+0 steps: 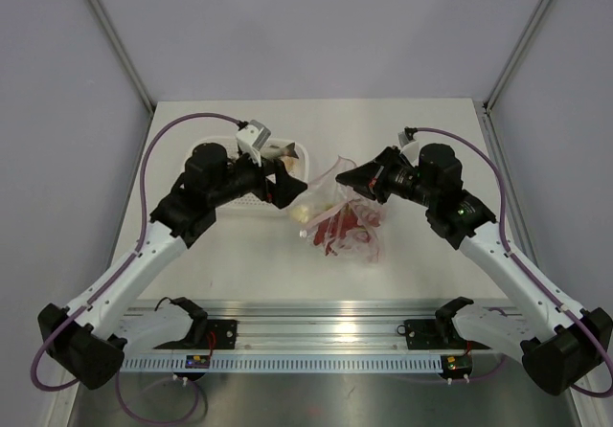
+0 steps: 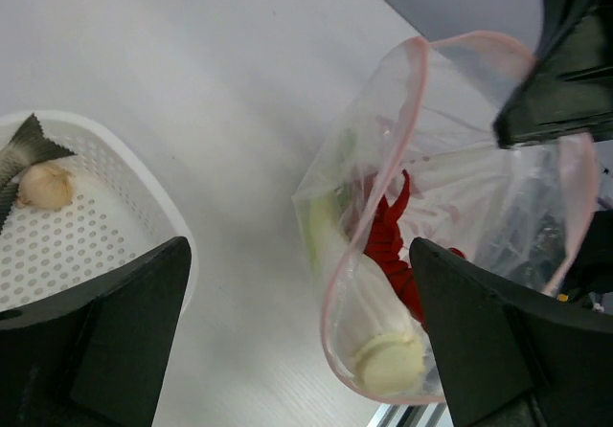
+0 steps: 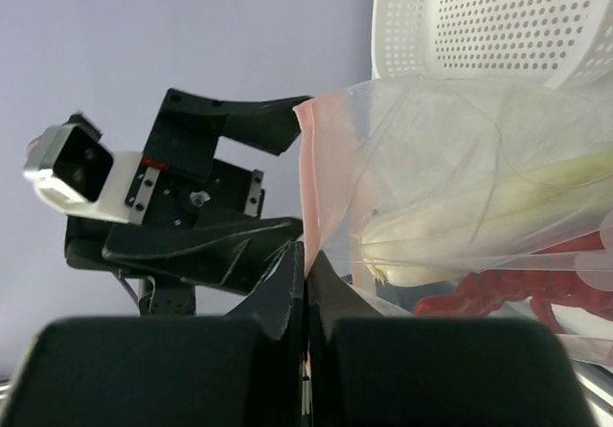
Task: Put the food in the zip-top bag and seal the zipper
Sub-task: Adjust the zipper food storage bag at the center of the board.
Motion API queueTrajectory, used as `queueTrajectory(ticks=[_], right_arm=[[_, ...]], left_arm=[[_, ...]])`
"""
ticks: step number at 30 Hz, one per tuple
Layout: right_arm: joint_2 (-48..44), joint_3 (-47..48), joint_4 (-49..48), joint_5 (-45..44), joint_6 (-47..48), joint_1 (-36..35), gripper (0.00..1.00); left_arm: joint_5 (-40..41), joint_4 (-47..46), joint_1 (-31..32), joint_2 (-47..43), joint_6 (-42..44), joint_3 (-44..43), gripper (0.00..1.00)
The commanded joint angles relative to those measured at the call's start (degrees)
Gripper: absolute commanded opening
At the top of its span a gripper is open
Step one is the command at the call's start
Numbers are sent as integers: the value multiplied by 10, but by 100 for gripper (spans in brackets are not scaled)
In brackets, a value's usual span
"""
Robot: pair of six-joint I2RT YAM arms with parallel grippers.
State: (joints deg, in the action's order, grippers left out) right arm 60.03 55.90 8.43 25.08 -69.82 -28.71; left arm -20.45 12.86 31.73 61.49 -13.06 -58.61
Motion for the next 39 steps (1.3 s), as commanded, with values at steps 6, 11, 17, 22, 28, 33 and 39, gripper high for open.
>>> queueTrajectory(ticks=[6,11,17,22,28,33,39], right_arm=[[-8,9,-39,2,0,4,0],[-9,12,-38,4,5,4,0],[-6,11,-37,8,7,4,0],[-1,4,-36,3,14,4,0],[32,4,40,-59,65,8,0],[15,10,53,-80,75,9,0],[-4,26,76,-103,94,8,0]], left_arm=[[-70,-41,4,-22,0,4,99],[-25,-26,21,20,18,-3,99],[7,-25,40,59,21,-9,90],[-12,-28,40,60,5,-24,21],[-5,-35,40,35,-26,-51,0],[-6,-32,40,34,-52,-97,0],[35,-24,24,114,-26,-134,0]])
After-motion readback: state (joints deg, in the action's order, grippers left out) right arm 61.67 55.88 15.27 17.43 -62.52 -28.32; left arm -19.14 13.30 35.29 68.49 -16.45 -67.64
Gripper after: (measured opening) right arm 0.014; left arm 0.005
